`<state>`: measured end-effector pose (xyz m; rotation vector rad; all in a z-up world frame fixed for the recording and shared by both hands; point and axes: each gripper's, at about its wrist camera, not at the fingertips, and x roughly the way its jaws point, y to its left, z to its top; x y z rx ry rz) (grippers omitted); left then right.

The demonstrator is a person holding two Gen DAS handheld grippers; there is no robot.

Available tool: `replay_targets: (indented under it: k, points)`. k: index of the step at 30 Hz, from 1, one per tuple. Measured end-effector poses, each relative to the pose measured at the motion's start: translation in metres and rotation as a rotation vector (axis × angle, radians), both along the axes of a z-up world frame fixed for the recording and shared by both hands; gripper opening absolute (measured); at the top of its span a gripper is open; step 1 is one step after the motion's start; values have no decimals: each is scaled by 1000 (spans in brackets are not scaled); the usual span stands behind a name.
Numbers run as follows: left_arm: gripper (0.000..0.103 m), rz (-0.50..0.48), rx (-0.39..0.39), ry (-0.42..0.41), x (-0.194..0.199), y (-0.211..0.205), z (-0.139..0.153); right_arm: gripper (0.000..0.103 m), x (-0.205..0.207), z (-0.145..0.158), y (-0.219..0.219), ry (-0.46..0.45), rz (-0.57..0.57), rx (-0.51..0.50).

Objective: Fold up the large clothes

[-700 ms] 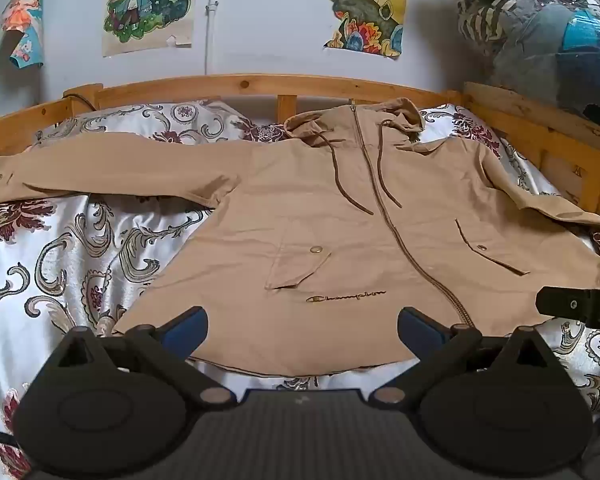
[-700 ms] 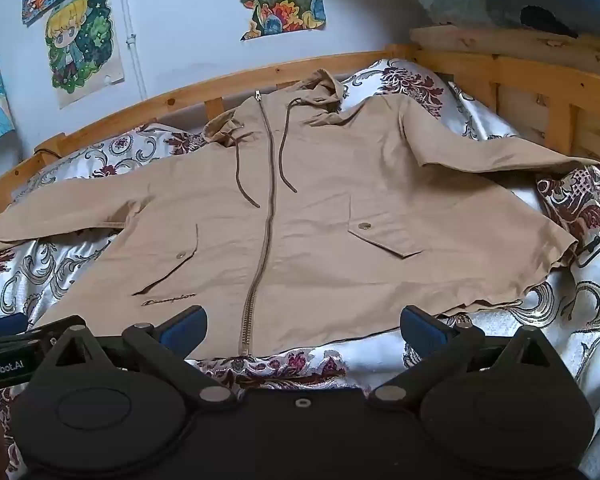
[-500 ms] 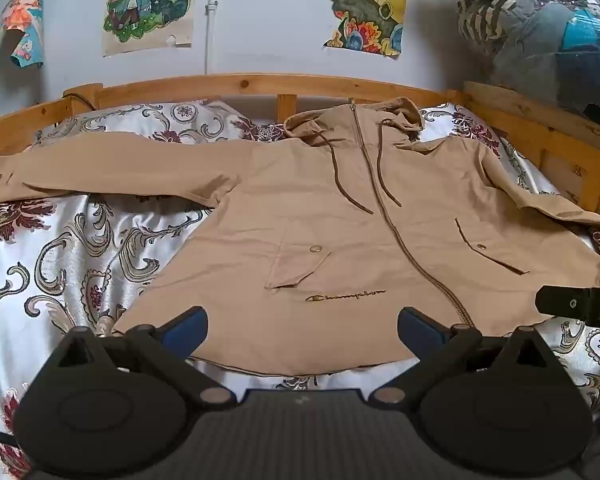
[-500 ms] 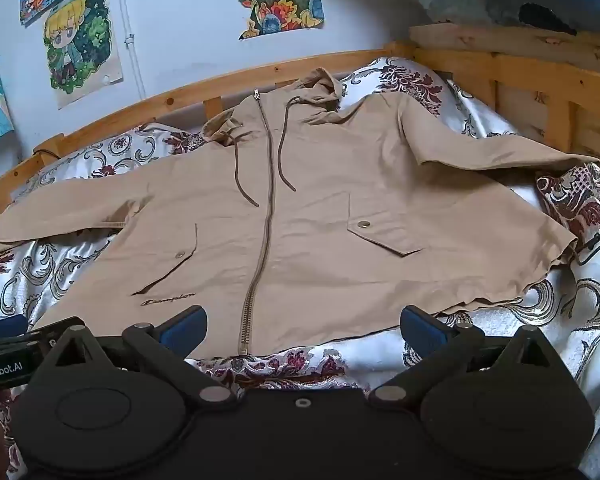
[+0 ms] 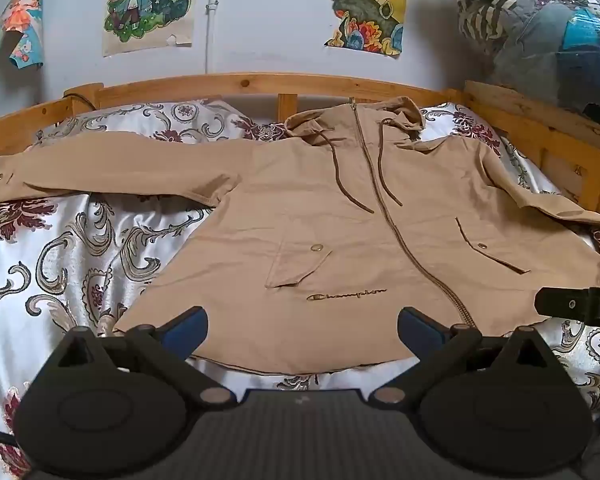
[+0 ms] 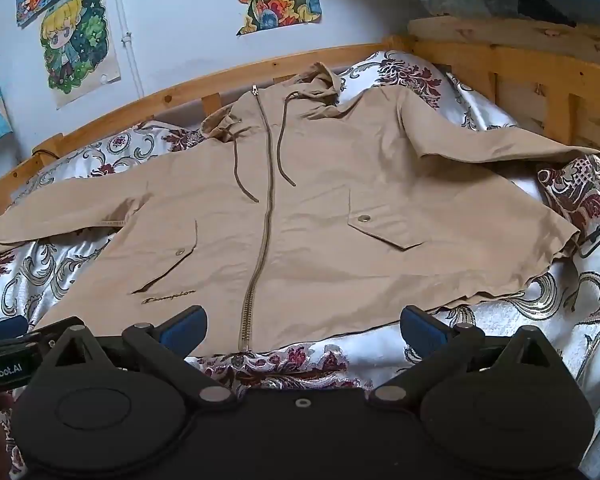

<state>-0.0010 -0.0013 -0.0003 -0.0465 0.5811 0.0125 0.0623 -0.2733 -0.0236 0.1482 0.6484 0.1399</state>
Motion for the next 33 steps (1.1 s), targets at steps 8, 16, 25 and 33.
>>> replay_targets:
  k: [8,16,25,33]
  points:
    - [102,-5,1,1,-3,3,-1,102,-1,1,0,13,-8,8]
    - [102,-6,3,2,-1,1,-2,102,0,1,0,15,-8,8]
    - [102,-6,3,2,-1,0,-1,102,0,1,0,16,-8,8]
    - [102,-6,3,2,-1,0,-1,102,0,1,-1,18,-8,8]
